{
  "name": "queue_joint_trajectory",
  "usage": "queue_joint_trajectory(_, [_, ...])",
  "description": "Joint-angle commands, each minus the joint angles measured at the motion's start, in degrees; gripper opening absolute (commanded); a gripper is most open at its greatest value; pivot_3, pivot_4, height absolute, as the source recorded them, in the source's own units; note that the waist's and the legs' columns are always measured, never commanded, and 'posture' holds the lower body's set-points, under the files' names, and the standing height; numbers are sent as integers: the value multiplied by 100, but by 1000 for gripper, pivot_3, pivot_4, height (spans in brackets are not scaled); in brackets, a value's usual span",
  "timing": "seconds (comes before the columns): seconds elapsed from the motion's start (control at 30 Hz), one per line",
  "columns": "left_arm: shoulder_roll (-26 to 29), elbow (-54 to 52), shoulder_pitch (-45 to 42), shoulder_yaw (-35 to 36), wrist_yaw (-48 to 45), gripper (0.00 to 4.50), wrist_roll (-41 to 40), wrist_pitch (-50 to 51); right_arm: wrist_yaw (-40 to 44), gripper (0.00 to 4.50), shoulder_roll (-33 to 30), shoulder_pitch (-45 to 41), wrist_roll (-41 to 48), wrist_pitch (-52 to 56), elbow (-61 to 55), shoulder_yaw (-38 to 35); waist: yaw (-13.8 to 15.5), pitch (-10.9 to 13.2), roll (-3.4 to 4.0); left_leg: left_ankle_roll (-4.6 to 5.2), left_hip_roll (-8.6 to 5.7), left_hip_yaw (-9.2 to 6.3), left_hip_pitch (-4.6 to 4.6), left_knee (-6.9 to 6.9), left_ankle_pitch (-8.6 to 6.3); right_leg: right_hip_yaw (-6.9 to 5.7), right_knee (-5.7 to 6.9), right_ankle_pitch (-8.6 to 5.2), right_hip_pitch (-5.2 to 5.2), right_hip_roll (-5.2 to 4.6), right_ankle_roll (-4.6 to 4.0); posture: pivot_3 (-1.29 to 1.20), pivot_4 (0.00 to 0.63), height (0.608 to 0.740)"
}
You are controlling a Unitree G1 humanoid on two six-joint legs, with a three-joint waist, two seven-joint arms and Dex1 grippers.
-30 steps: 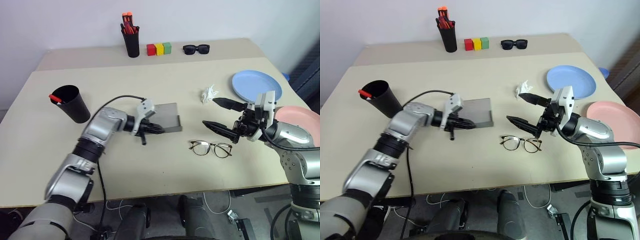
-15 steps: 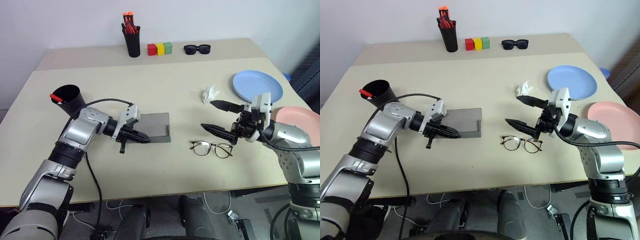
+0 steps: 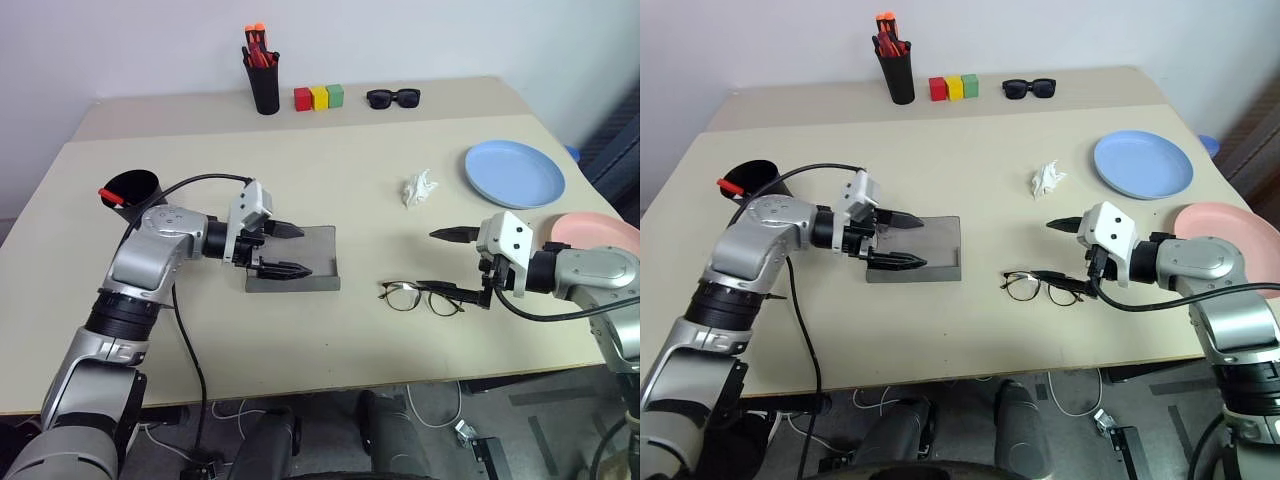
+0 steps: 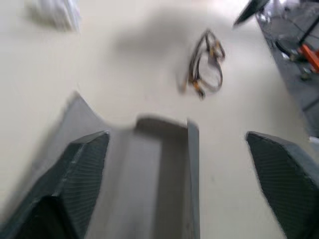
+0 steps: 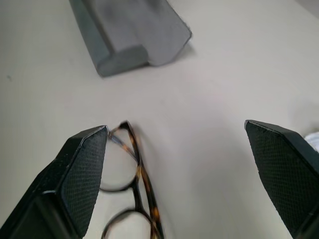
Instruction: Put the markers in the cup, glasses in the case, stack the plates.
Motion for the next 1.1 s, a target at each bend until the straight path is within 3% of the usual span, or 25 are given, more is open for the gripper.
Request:
queue_joint_trajectory(0.03, [219, -743, 423, 683, -19, 4429, -543, -93, 1, 4500, -237, 100, -463, -224, -195, 217, -3, 0, 0, 0, 0, 1, 0, 0, 0, 0, -1, 0, 0, 0, 0, 0, 150, 740])
queue_joint_trajectory(0.3, [473, -1497, 1775, 1594, 140, 4429, -1017, -530, -112, 4500, -179, 166, -808, -62, -61, 551, 36, 0, -1, -1, 7, 3, 0, 0, 0, 0, -4, 0, 3, -1, -2, 0, 150, 740])
queue_joint_trajectory(0.4, [510, -1679, 2125, 1668, 262, 4500, -965, -767, -132, 3640, -203, 98, -1054, -158, 149, 708, 41, 0, -1, -1, 8, 3, 0, 1, 0, 1, -6, 0, 5, -1, -2, 0, 150, 740])
queue_joint_trajectory(0.43, [511, -1738, 2205, 1675, 324, 4500, -975, -791, -134, 3221, -220, 92, -1145, -225, 222, 756, 45, 0, -1, -1, 8, 4, 2, 1, 0, 0, -6, 0, 7, -1, -2, 0, 150, 740])
queue_joint_trajectory(0.47, [513, -1800, 2266, 1673, 370, 4500, -1001, -790, -89, 2528, -240, 99, -1181, -238, 262, 796, 45, 0, -1, 0, 8, 3, 1, 1, 0, 0, -7, 0, 7, -1, -3, 0, 150, 740])
queue_joint_trajectory(0.5, [512, -1853, 2310, 1667, 414, 4500, -1027, -787, -67, 2179, -260, 111, -1240, -309, 291, 826, 40, 0, -1, 0, 8, 3, 2, 1, 0, 0, -6, 0, 7, -1, -3, 0, 150, 740])
queue_joint_trajectory(0.8, [562, -2002, 2385, 1612, 640, 4500, -1238, -642, 87, 2179, -214, 2, -1339, -428, 432, 853, 31, 0, -1, 0, 8, 4, 3, 1, 0, 0, -6, 0, 7, 0, -3, 0, 150, 740])
queue_joint_trajectory(0.87, [564, -1996, 2376, 1577, 649, 4500, -1232, -680, 122, 1632, -204, -60, -1343, -405, 464, 866, 32, 0, -1, 0, 8, 4, 2, 1, 0, 0, -6, 0, 7, 1, -3, 0, 150, 740])
queue_joint_trajectory(1.0, [559, -1972, 2353, 1539, 671, 4500, -1237, -675, 172, 38, -218, -135, -1372, -392, 431, 897, 32, 0, -1, 0, 8, 4, 3, 1, 0, 0, -6, 0, 7, 1, -3, 0, 150, 740])
queue_joint_trajectory(1.1, [586, -1953, 2381, 1555, 674, 4500, -1260, -649, 182, 38, -198, -195, -1364, -320, 382, 903, 33, 0, -2, 0, 8, 4, 2, 1, 0, 0, -7, 0, 8, 1, -3, 0, 150, 740])
